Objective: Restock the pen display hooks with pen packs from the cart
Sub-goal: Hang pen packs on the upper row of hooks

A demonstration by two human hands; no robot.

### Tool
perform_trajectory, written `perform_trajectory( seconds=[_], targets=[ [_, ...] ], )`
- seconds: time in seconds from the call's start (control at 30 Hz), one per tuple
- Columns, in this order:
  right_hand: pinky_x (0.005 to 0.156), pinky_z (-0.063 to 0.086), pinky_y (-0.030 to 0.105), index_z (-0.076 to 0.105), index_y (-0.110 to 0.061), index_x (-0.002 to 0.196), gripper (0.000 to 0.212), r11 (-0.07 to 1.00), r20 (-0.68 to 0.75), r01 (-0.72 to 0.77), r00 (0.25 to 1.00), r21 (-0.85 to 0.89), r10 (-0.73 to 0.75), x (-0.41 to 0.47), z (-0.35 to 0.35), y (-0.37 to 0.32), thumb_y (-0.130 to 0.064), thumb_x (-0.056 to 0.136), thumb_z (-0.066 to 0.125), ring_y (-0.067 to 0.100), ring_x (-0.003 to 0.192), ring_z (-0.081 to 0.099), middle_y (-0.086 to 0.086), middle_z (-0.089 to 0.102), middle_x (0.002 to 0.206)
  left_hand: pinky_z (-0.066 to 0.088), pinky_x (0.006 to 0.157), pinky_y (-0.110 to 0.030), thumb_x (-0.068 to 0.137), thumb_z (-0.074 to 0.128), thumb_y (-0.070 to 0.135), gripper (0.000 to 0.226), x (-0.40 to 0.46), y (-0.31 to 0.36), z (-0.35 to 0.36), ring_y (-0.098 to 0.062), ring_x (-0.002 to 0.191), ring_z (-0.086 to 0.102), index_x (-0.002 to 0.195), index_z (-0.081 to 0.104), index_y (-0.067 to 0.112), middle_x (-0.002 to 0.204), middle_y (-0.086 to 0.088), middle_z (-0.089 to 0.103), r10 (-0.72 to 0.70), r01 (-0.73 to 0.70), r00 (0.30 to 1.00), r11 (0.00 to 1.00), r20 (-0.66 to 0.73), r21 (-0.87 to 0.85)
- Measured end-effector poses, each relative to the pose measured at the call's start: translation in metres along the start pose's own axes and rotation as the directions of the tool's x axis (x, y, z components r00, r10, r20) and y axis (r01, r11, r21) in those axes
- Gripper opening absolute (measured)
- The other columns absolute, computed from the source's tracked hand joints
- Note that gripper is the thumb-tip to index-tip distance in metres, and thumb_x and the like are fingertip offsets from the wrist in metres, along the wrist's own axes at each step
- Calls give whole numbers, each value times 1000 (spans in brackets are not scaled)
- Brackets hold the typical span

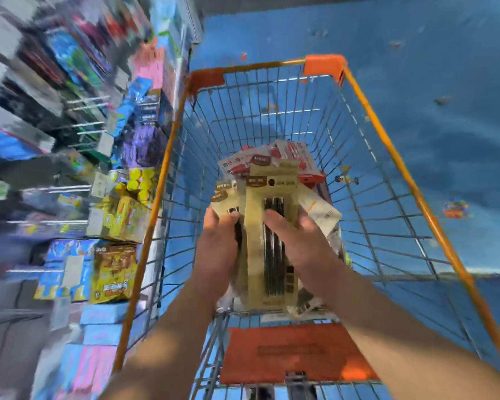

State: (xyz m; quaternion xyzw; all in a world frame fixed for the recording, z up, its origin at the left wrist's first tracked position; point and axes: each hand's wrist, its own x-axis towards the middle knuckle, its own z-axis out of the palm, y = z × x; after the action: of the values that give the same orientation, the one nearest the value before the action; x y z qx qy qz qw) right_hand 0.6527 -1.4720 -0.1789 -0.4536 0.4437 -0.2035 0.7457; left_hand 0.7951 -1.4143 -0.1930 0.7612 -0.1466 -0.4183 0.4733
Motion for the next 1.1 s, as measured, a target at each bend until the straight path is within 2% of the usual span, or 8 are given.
perform_trajectory(
  seconds=[0.07,0.17,0.27,0.43,0.57,0.73,0.97,1.1],
  targets=[
    [96,54,33,66,-31,122,42,996,24,40,999,-73,-39,-18,9,-28,-60,91,64,10,104,72,-7,77,110,55,93,-41,97,46,45,26,-19,24,-8,-16,100,69,110,66,33,98,7,73,61,-60,998,998,26,-27],
    [75,52,10,69,-29,110,17,997,17,73,997,-23,-73,-47,21,-64,-39,101,59,-7,87,71,-20,77,94,44,109,-42,105,38,55,44,-51,57,-23,-22,121,63,129,64,30,125,4,68,136,-138,987,990,85,13],
    [93,52,20,69,-23,119,29,994,21,107,994,-30,-106,-78,43,-95,-37,94,71,-4,100,70,-19,77,104,40,97,-28,107,33,43,42,-89,87,-45,-24,127,56,133,60,24,135,-5,56,237,-243,970,940,53,239],
    [77,47,1,67,-30,113,12,975,24,188,982,-120,-186,-122,81,-129,-27,101,63,-24,77,62,-38,70,80,45,110,-60,86,53,76,58,-142,119,-73,-29,122,65,121,68,33,128,-8,69,127,-96,989,945,79,-313],
    [68,49,15,58,-23,109,7,945,6,284,958,-164,-287,-155,111,-155,-23,103,59,-15,76,65,-22,70,79,53,103,-56,88,76,46,41,-189,140,-93,-27,114,72,124,60,37,120,0,76,147,-93,986,875,78,-476],
    [71,48,9,62,-19,112,18,872,16,450,890,-192,-456,-189,135,-165,-20,96,70,-2,85,71,-9,77,91,61,91,-48,103,59,34,24,-236,149,-114,-22,96,77,125,62,25,105,-6,80,165,-135,986,843,10,-521],
    [78,56,27,73,-15,105,22,844,240,530,832,-80,-500,-250,162,-173,-32,91,71,9,85,71,-1,79,96,53,101,-59,62,76,85,94,-301,131,-152,-34,115,70,139,57,34,126,-10,72,128,-225,971,767,-200,-601],
    [75,60,28,71,-12,110,24,875,413,483,792,29,-450,-287,192,-162,-27,91,74,17,88,75,4,80,98,51,106,-52,57,73,90,99,-355,113,-182,-23,121,68,143,49,46,136,7,68,128,-330,920,764,-371,-555]
  ],
)
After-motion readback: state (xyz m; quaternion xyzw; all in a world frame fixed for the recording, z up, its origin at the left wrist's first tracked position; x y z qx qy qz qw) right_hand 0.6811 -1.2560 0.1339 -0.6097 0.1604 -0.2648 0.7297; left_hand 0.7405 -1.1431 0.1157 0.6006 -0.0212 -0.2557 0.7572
